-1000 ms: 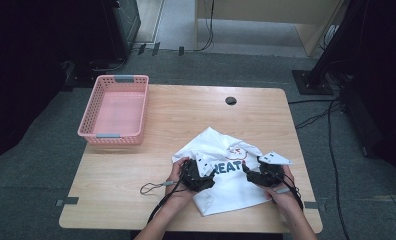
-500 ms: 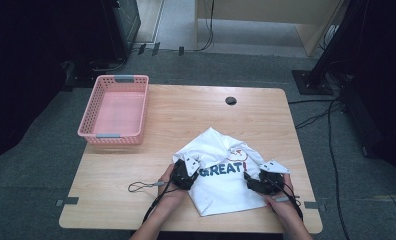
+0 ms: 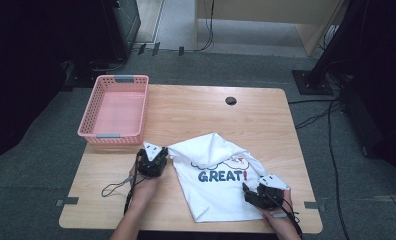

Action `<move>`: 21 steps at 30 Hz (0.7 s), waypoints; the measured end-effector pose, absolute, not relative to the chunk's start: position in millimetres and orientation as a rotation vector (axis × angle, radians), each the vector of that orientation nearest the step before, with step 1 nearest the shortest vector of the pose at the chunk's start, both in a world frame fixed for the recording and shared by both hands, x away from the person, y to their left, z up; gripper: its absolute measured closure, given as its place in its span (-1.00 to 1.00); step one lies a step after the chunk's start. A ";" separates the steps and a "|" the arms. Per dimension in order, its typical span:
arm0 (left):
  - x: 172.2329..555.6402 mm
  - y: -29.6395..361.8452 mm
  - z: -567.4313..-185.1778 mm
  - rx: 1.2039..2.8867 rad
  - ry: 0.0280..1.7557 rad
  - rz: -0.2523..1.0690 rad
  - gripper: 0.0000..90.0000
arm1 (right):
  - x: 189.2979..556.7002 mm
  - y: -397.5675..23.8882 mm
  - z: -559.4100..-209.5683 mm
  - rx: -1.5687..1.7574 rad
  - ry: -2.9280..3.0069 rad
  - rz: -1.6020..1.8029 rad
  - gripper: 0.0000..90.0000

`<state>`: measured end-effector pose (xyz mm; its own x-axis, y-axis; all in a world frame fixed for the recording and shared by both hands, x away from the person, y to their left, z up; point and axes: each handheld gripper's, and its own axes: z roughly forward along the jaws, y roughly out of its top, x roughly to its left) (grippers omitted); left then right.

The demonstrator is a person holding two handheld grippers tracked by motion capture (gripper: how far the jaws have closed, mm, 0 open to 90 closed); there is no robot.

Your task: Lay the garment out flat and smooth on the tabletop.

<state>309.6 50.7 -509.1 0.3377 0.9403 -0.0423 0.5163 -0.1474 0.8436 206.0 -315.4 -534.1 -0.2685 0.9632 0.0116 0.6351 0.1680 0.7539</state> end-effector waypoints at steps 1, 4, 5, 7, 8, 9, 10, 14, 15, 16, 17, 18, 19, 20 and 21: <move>314.0 57.2 -511.0 1.781 1.328 0.675 0.88 | 204.0 -315.0 -534.2 1.496 1.974 0.907 -0.39; 322.2 66.3 -513.7 1.768 1.374 0.666 0.72 | 201.1 -313.5 -534.0 1.470 1.974 0.888 -0.43; 322.0 68.4 -511.3 1.760 1.370 0.668 0.63 | 201.4 -313.2 -533.8 1.465 1.973 0.879 -0.47; 318.0 69.5 -504.2 1.725 1.336 0.644 0.40 | 203.1 -310.9 -530.5 1.434 1.981 0.822 -0.49; 314.8 68.7 -500.7 1.713 1.318 0.649 0.32 | 203.6 -309.4 -528.2 1.408 1.977 0.816 -0.49; 311.7 66.2 -497.8 1.702 1.300 0.646 0.27 | 204.8 -308.0 -525.2 1.389 1.976 0.828 -0.48; 308.9 62.9 -495.6 1.706 1.274 0.639 0.22 | 206.6 -306.5 -521.8 1.377 1.980 0.844 -0.48; 299.0 38.5 -496.1 1.789 1.181 0.583 0.02 | 218.6 -299.8 -510.4 1.347 1.995 0.878 -0.45; 297.3 33.0 -497.8 1.809 1.163 0.581 -0.02 | 224.3 -298.3 -508.5 1.340 2.004 0.892 -0.42; 294.5 24.2 -501.5 1.844 1.119 0.575 0.00 | 228.4 -298.1 -508.0 1.336 2.014 0.901 -0.35; 292.3 16.7 -504.6 1.871 1.088 0.580 0.05 | 236.0 -298.0 -508.2 1.344 2.029 0.923 -0.26; 290.6 9.1 -507.5 1.896 1.065 0.592 0.05 | 242.5 -298.8 -509.6 1.351 2.037 0.944 -0.20; 289.2 2.3 -510.0 1.919 1.049 0.599 0.05 | 248.2 -299.6 -511.9 1.356 2.036 0.948 -0.15; 288.5 -3.3 -511.9 1.940 1.030 0.604 0.05 | 253.1 -300.2 -514.9 1.357 2.033 0.941 -0.14; 288.3 -8.4 -513.9 1.951 1.015 0.616 0.05 | 257.2 -301.3 -518.6 1.354 2.035 0.940 -0.14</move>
<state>288.3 -8.4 -513.9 0.5530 0.8320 0.0447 0.4242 -0.3273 0.8443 257.2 -301.3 -518.6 -0.3678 0.9290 -0.0420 0.5707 0.2611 0.7785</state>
